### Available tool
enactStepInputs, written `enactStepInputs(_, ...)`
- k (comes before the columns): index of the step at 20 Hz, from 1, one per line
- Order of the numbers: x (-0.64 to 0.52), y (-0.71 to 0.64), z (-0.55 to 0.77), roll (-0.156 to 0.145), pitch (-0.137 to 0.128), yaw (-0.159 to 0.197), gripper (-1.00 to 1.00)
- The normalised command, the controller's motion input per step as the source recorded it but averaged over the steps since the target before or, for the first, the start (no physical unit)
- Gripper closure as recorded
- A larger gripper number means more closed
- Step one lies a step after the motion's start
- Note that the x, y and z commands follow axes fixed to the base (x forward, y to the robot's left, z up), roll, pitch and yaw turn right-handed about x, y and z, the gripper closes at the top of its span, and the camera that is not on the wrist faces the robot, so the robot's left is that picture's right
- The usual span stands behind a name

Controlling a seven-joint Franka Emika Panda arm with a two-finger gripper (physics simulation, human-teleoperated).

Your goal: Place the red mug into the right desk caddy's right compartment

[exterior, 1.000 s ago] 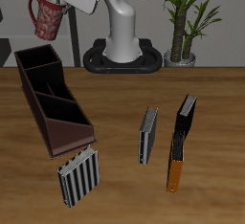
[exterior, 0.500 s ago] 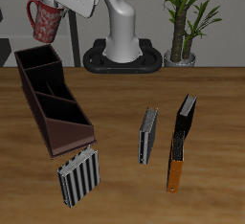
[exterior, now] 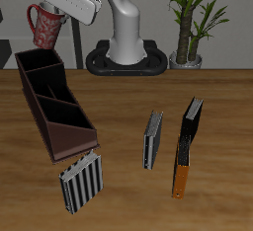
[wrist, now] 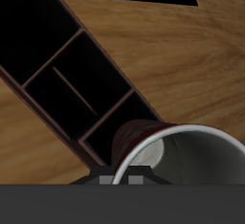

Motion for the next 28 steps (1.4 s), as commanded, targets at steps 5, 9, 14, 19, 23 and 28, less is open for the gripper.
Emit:
enactStepInputs(5, 0.05, 0.00, -0.22, 0.011, 0.002, -0.006, 1.00)
enactStepInputs(9, 0.00, -0.01, -0.17, 0.021, 0.009, -0.029, 1.00)
enactStepInputs(14, -0.06, -0.06, -0.05, 0.020, -0.009, -0.046, 1.00)
enactStepInputs(19, -0.01, -0.12, -0.03, 0.001, -0.010, -0.029, 1.00)
enactStepInputs(23, 0.05, -0.10, -0.03, -0.004, -0.007, -0.014, 1.00)
enactStepInputs(28, 0.06, -0.06, -0.07, -0.008, -0.001, -0.049, 1.00)
